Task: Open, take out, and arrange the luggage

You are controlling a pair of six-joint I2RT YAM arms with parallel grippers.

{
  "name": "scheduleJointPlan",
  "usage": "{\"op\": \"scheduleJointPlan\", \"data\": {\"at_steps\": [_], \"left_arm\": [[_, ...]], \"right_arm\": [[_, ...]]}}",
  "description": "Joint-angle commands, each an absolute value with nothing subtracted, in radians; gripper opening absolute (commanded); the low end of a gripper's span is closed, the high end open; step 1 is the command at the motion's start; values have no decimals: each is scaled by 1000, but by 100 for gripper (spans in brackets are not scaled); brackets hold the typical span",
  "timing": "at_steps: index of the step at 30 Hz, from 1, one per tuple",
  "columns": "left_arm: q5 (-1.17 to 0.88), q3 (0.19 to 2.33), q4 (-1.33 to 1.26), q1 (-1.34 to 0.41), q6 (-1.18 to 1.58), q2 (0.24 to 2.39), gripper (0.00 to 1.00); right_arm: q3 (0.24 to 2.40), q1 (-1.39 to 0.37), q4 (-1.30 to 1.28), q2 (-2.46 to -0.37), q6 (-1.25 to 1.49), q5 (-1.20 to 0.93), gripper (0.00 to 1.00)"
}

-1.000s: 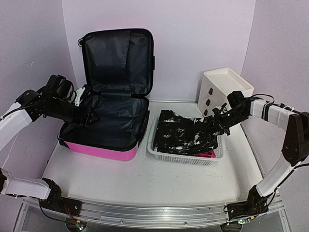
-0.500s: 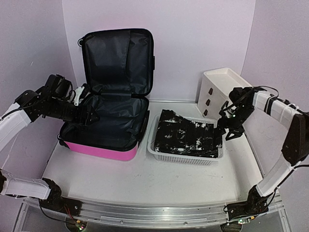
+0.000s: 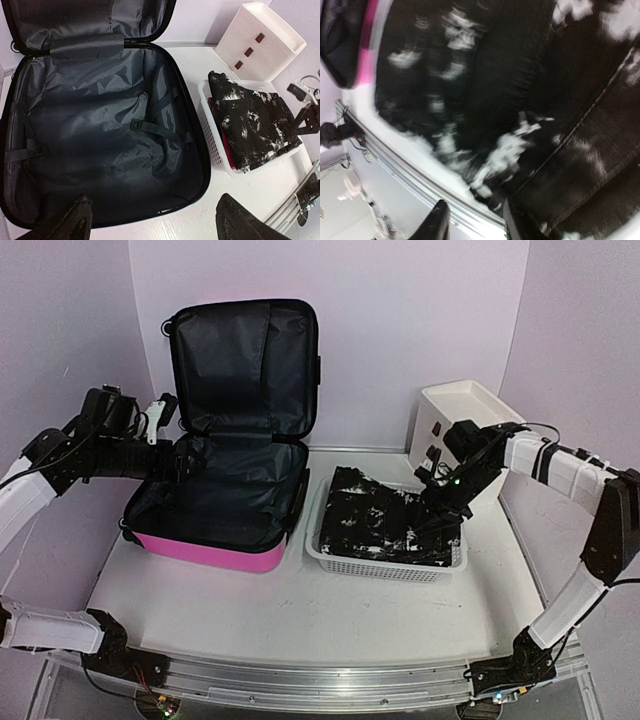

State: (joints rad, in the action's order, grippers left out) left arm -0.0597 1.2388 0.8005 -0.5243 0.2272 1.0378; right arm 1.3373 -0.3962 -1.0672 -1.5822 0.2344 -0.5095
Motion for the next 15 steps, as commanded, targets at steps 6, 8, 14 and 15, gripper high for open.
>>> {"op": "scheduleJointPlan", "data": {"at_steps": [6,8,14,15], "left_arm": [[24,1216,532,-499,227,1226,86],[93,1193,538,-497,276,1206,86],[205,1119,553,-496,301,1064,88],[222,1112,555,-495,288,1050,89]], "right_arm": [[1009,-389,-902,-1628,243,-154,13],[1049,-394,-911,-1597,251,-169,14],[1484,-415,-1032,-1644,328,-241,42],[1547,-419,-1029,-1693,336,-256,44]]}}
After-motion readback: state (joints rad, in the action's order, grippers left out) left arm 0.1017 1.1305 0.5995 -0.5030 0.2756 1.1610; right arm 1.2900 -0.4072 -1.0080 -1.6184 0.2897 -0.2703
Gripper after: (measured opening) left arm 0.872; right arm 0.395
